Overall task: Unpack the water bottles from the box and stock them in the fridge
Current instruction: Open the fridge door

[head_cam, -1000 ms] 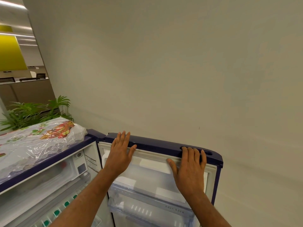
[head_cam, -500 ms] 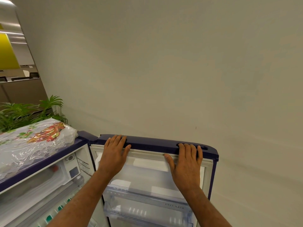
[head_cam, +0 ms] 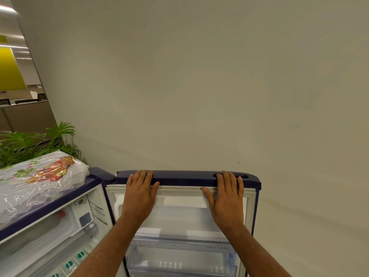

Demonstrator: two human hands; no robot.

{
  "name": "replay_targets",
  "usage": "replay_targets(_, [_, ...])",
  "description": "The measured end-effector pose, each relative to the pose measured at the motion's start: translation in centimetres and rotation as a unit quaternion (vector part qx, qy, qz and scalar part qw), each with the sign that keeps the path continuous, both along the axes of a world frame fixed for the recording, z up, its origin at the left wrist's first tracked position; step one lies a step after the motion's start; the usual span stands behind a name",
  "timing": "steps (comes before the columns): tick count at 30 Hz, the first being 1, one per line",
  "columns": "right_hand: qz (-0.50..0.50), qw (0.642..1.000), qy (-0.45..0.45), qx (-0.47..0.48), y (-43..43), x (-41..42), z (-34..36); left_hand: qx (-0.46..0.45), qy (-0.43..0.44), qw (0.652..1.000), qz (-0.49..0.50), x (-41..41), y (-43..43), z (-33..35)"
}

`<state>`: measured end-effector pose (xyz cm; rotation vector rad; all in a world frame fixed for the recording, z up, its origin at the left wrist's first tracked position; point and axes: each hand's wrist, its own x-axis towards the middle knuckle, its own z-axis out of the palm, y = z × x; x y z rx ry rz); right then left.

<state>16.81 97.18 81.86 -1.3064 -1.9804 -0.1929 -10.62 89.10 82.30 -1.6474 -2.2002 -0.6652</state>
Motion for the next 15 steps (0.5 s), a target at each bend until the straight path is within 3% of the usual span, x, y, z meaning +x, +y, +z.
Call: replay_targets(15, [0.015,1.000,-0.026,0.007,3.6,-0.3,0.0,-0.013,0.012,0.999,0.040,0.4,1.4,0.0])
